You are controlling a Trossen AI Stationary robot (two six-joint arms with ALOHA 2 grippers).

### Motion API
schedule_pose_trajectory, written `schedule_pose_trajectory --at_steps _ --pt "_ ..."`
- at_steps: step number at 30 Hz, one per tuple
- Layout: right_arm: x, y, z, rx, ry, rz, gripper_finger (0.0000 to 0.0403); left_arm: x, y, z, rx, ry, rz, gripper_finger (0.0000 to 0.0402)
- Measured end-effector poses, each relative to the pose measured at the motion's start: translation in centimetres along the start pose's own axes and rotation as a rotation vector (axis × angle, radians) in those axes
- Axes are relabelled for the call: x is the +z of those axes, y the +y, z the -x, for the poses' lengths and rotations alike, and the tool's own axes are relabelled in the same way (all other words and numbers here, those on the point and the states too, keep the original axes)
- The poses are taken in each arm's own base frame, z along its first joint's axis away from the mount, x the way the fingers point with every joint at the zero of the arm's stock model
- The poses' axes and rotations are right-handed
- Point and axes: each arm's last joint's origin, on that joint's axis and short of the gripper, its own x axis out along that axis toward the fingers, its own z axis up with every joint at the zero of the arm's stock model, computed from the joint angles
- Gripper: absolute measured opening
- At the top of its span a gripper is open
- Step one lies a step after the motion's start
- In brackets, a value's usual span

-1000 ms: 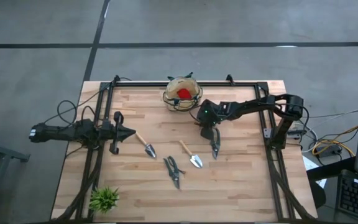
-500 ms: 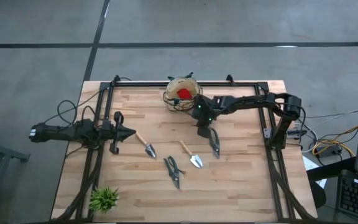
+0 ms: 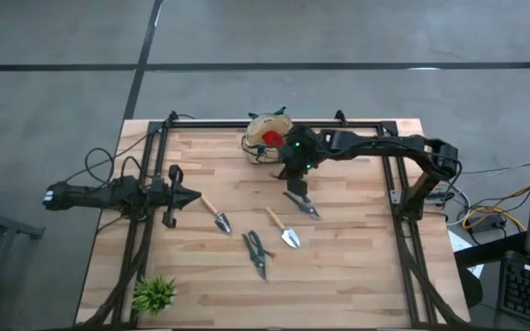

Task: Pick & Place Garden tools in Gardening bag
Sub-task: Put the top right shear scissors into the gardening bag

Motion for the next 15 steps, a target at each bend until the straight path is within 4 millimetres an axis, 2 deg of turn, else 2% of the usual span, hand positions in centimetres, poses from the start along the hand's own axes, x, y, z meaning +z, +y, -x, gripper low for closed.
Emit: schedule_pose_trajectory --at_steps 6,15 --pt "1.3 0.9 2.8 0.001 -0.097 0.014 0.0008 0.0 0.0 0.0 0.000 0.001 0.000 0.0013" --pt "2.1 2.3 7.1 -0.006 -0.216 0.010 0.0008 0.0 0.0 0.0 0.000 0.001 0.000 0.0013"
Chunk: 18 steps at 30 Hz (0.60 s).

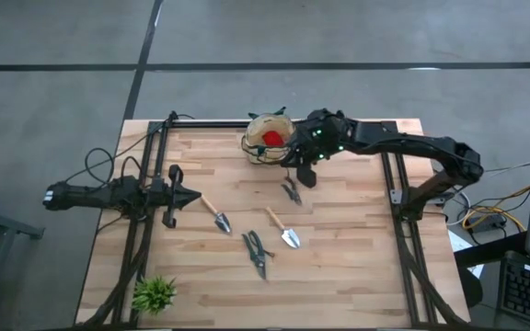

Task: Pick & Place Garden tools in Gardening bag
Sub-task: Put the top right shear scissors into the gardening bag

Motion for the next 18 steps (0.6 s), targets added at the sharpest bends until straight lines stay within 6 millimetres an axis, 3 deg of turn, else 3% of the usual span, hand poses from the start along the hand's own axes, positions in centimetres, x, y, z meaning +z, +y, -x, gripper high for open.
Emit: schedule_pose_trajectory --at_steps 7,18 --pt "0.8 0.7 3.2 -0.071 -0.085 0.018 0.0008 0.0 0.0 0.0 0.000 0.000 0.000 0.0013" --pt "2.1 -0.3 7.3 -0.141 -0.201 0.007 0.0008 0.0 0.0 0.0 -0.001 0.001 0.000 0.0013"
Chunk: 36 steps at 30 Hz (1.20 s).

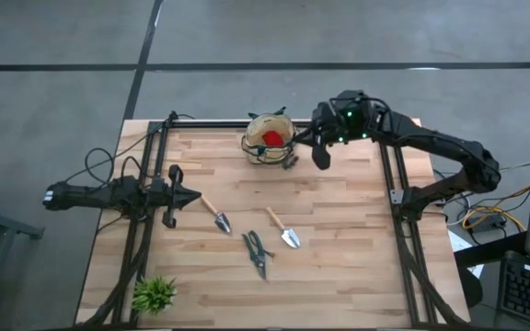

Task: Pick & Place Garden tools in Gardening bag
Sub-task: Put the top right shear scissors into the gardening bag

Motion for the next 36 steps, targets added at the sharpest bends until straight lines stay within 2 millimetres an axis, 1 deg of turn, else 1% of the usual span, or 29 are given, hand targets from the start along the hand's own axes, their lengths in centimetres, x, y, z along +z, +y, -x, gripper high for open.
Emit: schedule_pose_trajectory --at_steps 5,9,15,20,36 --pt "1.4 -1.0 1.8 -0.047 -0.055 0.004 0.0008 0.0 0.0 0.0 0.000 0.000 0.000 0.0013" --pt "2.2 -1.8 3.2 -0.104 -0.052 0.005 0.0008 0.0 0.0 0.0 0.000 0.001 0.000 0.0013" --pt "3.6 -2.3 4.9 -0.155 -0.071 0.035 0.0008 0.0 0.0 0.0 0.000 0.001 0.000 0.0013" --pt "4.0 -3.0 5.6 -0.203 -0.091 0.024 0.0008 0.0 0.0 0.0 0.000 0.002 0.000 0.0013" --pt "3.9 -5.6 6.7 -0.348 -0.100 -0.033 0.0008 0.0 0.0 0.0 0.000 0.002 0.000 0.0013"
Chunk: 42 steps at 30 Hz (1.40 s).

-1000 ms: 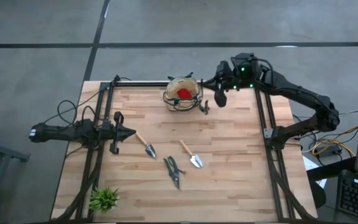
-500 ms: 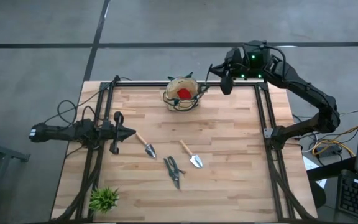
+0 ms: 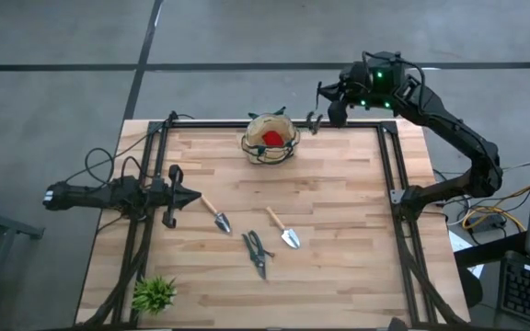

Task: Pick & Place Garden tools in Gardening bag
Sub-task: Put the top right shear scissors into the gardening bag

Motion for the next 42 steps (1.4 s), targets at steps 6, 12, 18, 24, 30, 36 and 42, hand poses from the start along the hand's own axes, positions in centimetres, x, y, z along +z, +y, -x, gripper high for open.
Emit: schedule_pose_trajectory --at_steps 6,12,18,24,30,36,42 --pt "-0.2 -0.8 -1.2 -0.021 0.017 -0.013 0.0008 0.0 0.0 0.0 0.000 0.000 0.000 0.0013" --pt "-0.6 -1.0 -3.3 -0.006 0.049 -0.043 0.0008 0.0 0.0 0.0 0.000 0.000 0.000 0.0013" --pt "0.3 -1.0 -3.4 0.025 -0.043 -0.059 0.0008 0.0 0.0 0.0 0.000 0.001 0.000 0.0013" --pt "1.5 -1.0 -2.8 0.025 -0.103 -0.047 0.0008 0.0 0.0 0.0 0.000 0.001 0.000 0.0013" --pt "1.1 -0.9 -3.0 0.039 -0.067 -0.053 0.0008 0.0 0.0 0.0 0.000 0.000 0.000 0.0013" --pt "0.5 -0.8 -3.1 0.076 -0.010 -0.065 0.0008 0.0 0.0 0.0 0.000 0.000 0.000 0.0013" --pt "-1.9 0.9 -3.1 0.316 0.224 -0.052 0.0008 0.0 0.0 0.0 0.000 0.000 0.000 0.0013"
